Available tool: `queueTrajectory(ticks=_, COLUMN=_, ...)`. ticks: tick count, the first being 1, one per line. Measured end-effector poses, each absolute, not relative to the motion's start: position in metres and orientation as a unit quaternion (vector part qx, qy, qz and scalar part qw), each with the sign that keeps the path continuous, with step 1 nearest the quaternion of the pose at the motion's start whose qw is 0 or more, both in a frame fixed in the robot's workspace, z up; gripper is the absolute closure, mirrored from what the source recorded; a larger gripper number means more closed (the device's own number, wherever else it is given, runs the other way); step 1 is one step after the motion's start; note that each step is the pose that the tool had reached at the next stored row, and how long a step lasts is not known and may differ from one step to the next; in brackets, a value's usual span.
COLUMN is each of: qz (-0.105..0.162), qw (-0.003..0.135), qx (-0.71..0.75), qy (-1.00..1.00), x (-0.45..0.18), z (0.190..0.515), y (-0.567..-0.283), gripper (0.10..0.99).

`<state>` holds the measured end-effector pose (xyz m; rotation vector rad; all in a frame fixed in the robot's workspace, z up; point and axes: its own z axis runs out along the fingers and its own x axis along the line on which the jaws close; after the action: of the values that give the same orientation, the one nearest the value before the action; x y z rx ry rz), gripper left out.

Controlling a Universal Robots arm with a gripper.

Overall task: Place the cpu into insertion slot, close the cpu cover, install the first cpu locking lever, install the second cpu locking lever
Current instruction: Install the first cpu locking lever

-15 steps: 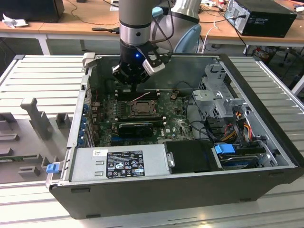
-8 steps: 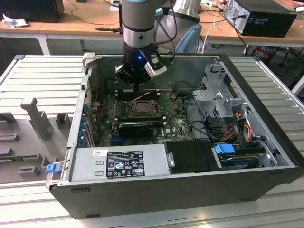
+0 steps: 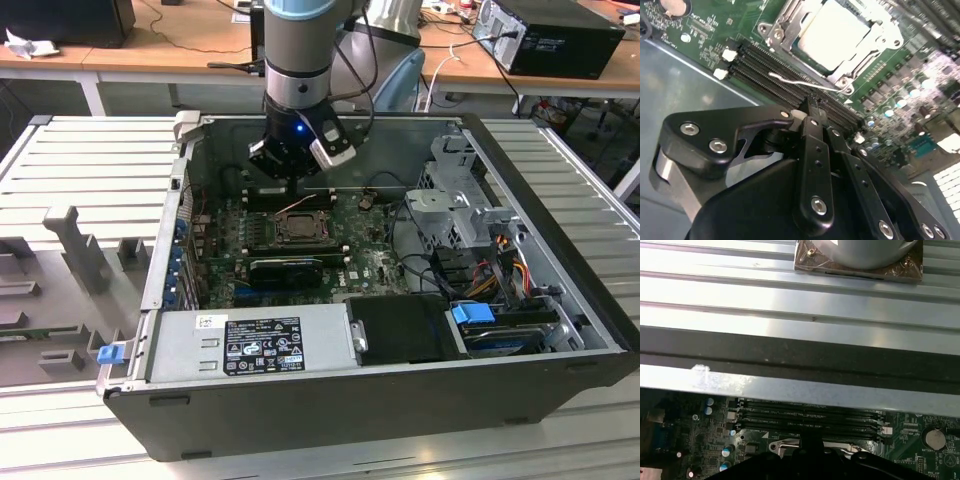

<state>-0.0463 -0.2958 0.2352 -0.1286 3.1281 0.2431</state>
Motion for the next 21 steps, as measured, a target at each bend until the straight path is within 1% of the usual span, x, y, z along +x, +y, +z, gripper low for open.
queueTrajectory(ticks=21, qz=0.077, qw=0.001, qx=-0.04, qy=0.996, x=-0.02, z=0.215, y=-0.294, gripper=0.98)
